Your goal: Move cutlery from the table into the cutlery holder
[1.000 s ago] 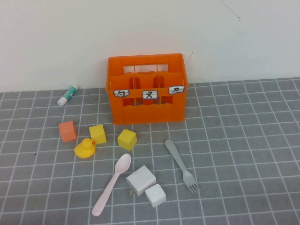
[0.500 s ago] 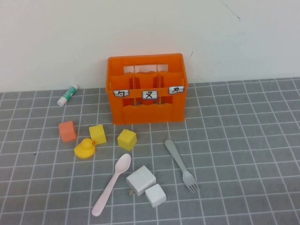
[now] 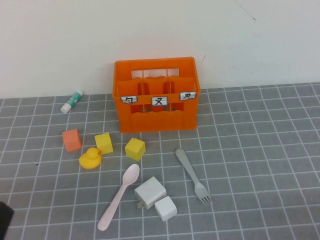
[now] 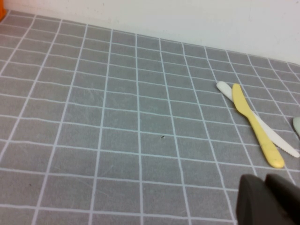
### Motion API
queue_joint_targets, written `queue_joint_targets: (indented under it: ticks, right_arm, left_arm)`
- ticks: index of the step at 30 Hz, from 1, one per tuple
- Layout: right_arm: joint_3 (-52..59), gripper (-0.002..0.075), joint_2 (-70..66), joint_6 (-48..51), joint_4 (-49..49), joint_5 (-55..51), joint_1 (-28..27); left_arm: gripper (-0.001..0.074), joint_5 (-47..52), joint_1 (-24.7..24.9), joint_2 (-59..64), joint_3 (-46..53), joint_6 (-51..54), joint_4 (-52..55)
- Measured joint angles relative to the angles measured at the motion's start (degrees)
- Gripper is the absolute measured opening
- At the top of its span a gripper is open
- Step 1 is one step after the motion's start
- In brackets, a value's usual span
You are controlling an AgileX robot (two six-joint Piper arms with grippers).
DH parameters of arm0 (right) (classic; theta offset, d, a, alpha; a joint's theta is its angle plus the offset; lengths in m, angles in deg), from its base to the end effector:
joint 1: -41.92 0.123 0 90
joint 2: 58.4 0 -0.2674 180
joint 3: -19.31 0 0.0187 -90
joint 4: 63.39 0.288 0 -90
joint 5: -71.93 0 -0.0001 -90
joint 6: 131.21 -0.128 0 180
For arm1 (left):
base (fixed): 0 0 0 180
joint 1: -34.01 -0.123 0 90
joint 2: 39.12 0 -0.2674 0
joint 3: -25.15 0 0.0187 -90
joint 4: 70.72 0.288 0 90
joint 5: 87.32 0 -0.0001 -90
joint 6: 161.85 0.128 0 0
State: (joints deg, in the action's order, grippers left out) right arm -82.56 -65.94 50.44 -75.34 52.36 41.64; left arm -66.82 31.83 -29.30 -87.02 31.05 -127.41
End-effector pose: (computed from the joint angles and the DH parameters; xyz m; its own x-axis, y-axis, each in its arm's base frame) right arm 0.1440 -0.0096 0.1657 -0.2658 -0.2219 -0.9381 0.0128 0.9723 -0.2336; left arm 0.1375 -0.0323 0.2500 -0.1618 -0.6471 -0.7451 0.1989 0.7182 -0.6669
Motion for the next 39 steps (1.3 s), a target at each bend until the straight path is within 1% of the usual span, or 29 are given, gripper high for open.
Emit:
queue_joint_targets:
  ticks: [7, 9, 12, 17, 22, 25, 27, 31, 34, 36, 39]
  right_arm:
    - [0.0, 0.0029, 0.0, 0.0, 0.0, 0.0, 0.0]
    - [0.0, 0.0029, 0.0, 0.0, 0.0, 0.0, 0.0]
    - [0.0, 0.0029, 0.0, 0.0, 0.0, 0.0, 0.0]
    - [0.0, 0.0029, 0.0, 0.0, 0.0, 0.0, 0.0]
    - [0.0, 0.0029, 0.0, 0.0, 0.0, 0.0, 0.0]
    - [0.0, 0.0029, 0.0, 0.0, 0.0, 0.0, 0.0]
    - [0.0, 0.0029, 0.0, 0.0, 0.0, 0.0, 0.0]
    - [0.0, 0.0029, 0.0, 0.0, 0.0, 0.0, 0.0]
    - [0.0, 0.0029, 0.0, 0.0, 0.0, 0.0, 0.0]
    - [0.0, 0.0029, 0.0, 0.0, 0.0, 0.0, 0.0]
    - [0.0, 0.0029, 0.0, 0.0, 0.0, 0.0, 0.0]
  left_arm:
    - [-0.0001, 24.36, 0.0, 14.89, -18.58, 10.32, 20.39]
    - [-0.0001, 29.28, 0.0, 19.98, -23.04, 13.6, 26.15]
    - [-0.0001, 33.08, 0.0, 27.15, -28.6, 17.19, 31.89]
    - [-0.0001, 34.35, 0.0, 38.47, -36.85, 19.31, 36.96]
    - [-0.0001, 36.74, 0.0, 50.48, -44.66, 19.8, 35.34]
    - [-0.0001, 38.32, 1.17, 55.9, -48.08, 20.16, 34.31]
    - [-0.0001, 38.7, 3.61, 59.49, -49.41, 20.29, 34.75]
    - [-0.0001, 38.33, 11.1, 64.69, -50.01, 17.66, 40.12]
    - [-0.0001, 36.49, 19.0, 68.9, -50.01, 8.71, 47.1]
    - [-0.0001, 35.42, 22.86, 71.44, -50.01, 3.97, 49.53]
    - [-0.0001, 34.2, 27.72, 76.09, -50.22, 0.97, 51.45]
